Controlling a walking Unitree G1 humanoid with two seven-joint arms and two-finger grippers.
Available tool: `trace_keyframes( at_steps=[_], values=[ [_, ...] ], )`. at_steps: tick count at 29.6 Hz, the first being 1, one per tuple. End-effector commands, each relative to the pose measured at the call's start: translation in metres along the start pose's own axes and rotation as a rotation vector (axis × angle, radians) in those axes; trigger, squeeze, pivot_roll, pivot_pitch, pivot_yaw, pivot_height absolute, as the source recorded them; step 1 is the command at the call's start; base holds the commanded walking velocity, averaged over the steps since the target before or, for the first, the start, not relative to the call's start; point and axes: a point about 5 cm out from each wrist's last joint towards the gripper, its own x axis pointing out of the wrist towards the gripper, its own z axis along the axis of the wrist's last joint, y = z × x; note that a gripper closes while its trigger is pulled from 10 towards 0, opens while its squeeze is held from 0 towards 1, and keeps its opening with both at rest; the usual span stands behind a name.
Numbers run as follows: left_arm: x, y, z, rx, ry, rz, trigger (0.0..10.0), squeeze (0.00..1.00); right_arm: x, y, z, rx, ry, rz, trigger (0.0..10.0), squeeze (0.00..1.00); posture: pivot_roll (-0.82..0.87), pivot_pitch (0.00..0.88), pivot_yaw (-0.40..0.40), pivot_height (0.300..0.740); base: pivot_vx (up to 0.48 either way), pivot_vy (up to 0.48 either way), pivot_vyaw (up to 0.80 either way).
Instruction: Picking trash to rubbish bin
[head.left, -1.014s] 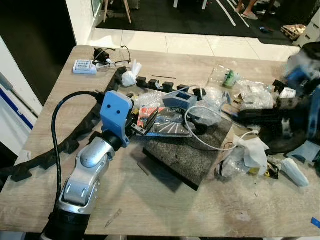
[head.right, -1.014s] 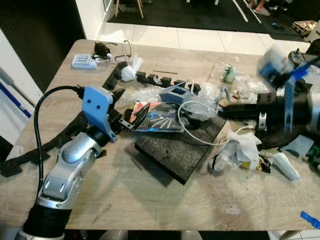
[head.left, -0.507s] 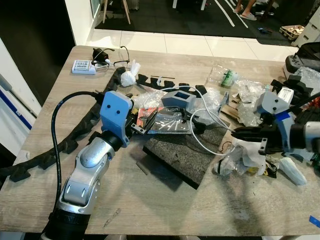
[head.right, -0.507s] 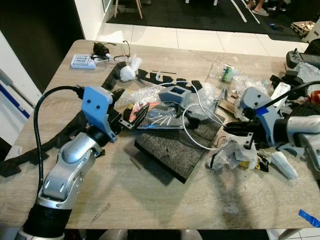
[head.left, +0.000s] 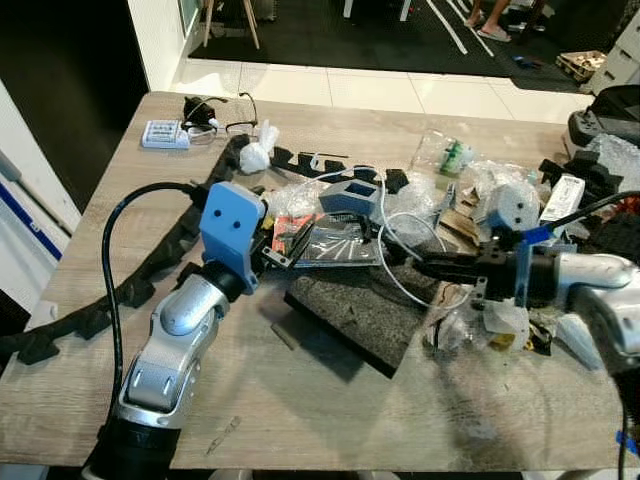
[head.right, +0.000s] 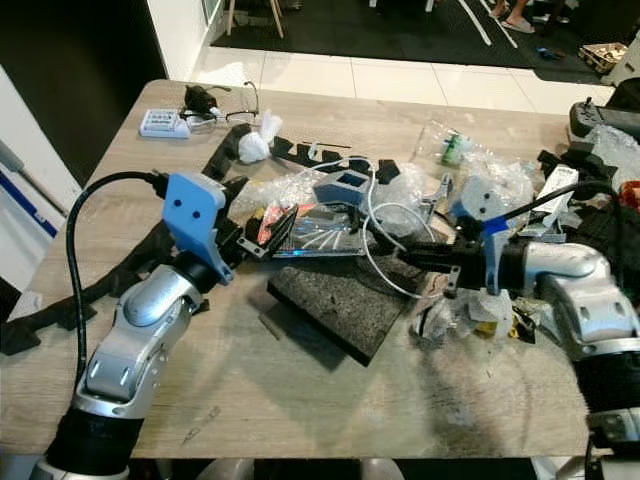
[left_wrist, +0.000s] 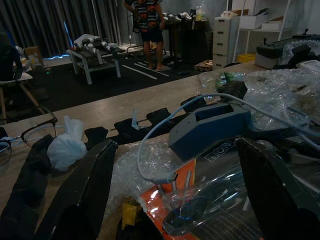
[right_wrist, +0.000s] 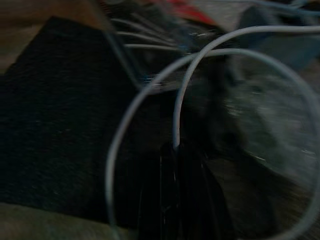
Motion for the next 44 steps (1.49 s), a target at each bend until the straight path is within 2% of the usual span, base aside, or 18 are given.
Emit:
trace_keyframes(
  at_steps=[1,2,3,4,5,6,7,8,10,11,12,14,23,24,25,26,34,44],
  values=[
    [-0.001,-0.003,-0.002,-0.004,0.008,-0.008,10.0,0.0,0.003,0.007,-0.002,0.021,0.014,0.046,1.0,0.02,-0.01,0.167,-0.042,0.74,0.0,0.0,0.0],
    [-0.001,-0.003,-0.002,-0.004,0.008,-0.008,10.0,0.0,0.003,0.007,-0.002,0.021,0.014,0.046,1.0,0.02,-0.01,0.167,-0.042,0.74,0.0,0.0,0.0],
    [-0.002,-0.003,-0.003,-0.003,0.008,-0.007,10.0,0.0,0.005,0.01,-0.003,0.033,0.02,0.068,2.3,0.09,-0.01,0.173,-0.044,0.74,0.0,0.0,0.0],
    [-0.002,-0.003,-0.003,-0.003,0.009,-0.007,10.0,0.0,0.006,0.012,-0.004,0.041,0.024,0.084,2.3,0.09,-0.01,0.173,-0.044,0.74,0.0,0.0,0.0],
    [-0.002,-0.003,-0.003,-0.003,0.009,-0.007,10.0,0.0,0.006,0.014,-0.004,0.048,0.026,0.1,3.6,0.36,-0.01,0.174,-0.045,0.74,0.0,0.0,0.0],
    [-0.002,-0.003,-0.003,-0.003,0.009,-0.007,10.0,0.0,0.006,0.014,-0.004,0.048,0.026,0.1,3.6,0.36,-0.01,0.174,-0.045,0.74,0.0,0.0,0.0],
    [-0.002,-0.003,-0.003,-0.003,0.009,-0.006,10.0,0.0,0.007,0.015,-0.003,0.052,0.02,0.106,4.1,0.51,-0.01,0.174,-0.045,0.74,0.0,0.0,0.0],
    [-0.002,-0.003,-0.003,-0.004,0.009,-0.006,10.0,0.0,0.007,0.016,-0.001,0.059,0.009,0.111,4.7,0.88,-0.01,0.174,-0.045,0.74,0.0,0.0,0.0],
    [-0.002,-0.003,-0.003,-0.004,0.009,-0.006,10.0,0.0,0.007,0.016,0.0,0.063,0.001,0.114,4.7,0.88,-0.01,0.174,-0.045,0.74,0.0,0.0,0.0],
    [-0.001,-0.003,-0.003,-0.005,0.009,-0.007,10.0,0.0,0.006,0.016,0.001,0.067,-0.006,0.115,7.5,1.0,-0.01,0.174,-0.045,0.74,0.0,0.0,0.0],
    [-0.001,-0.004,-0.003,-0.006,0.01,-0.008,10.0,0.0,0.006,0.016,0.002,0.069,-0.008,0.116,9.6,1.0,-0.01,0.174,-0.045,0.74,0.0,0.0,0.0],
    [-0.001,-0.004,-0.003,-0.006,0.01,-0.009,10.0,0.0,0.006,0.016,0.002,0.071,-0.006,0.118,10.0,1.0,-0.01,0.174,-0.045,0.74,0.0,0.0,0.0],
    [0.0,-0.004,-0.004,-0.008,0.012,-0.01,10.0,0.0,0.006,0.018,-0.002,0.081,0.033,0.125,10.0,1.0,-0.01,0.179,-0.045,0.74,0.0,0.0,0.0],
    [0.0,-0.004,-0.004,-0.008,0.012,-0.009,10.0,0.0,0.007,0.018,-0.003,0.085,0.04,0.129,10.0,0.91,-0.01,0.18,-0.046,0.74,0.0,0.0,0.0],
    [0.0,-0.004,-0.004,-0.007,0.012,-0.008,10.0,0.0,0.007,0.019,-0.004,0.092,0.043,0.134,10.0,0.21,-0.01,0.18,-0.046,0.74,0.0,0.0,0.0],
    [-0.001,-0.004,-0.004,-0.007,0.012,-0.007,10.0,0.0,0.007,0.019,-0.004,0.1,0.041,0.14,10.0,0.0,-0.01,0.18,-0.046,0.74,0.0,0.0,0.0],
    [0.0,-0.004,-0.003,-0.008,0.009,-0.008,10.0,0.0,0.003,0.016,0.012,0.191,-0.085,0.16,10.0,0.0,-0.01,0.181,-0.047,0.74,0.0,0.0,0.0],
    [0.001,-0.005,-0.004,-0.013,0.01,-0.014,10.0,0.0,-0.015,0.02,0.019,0.308,-0.125,0.271,10.0,0.0,-0.01,0.179,-0.046,0.74,0.0,0.0,0.0]
  ],
)
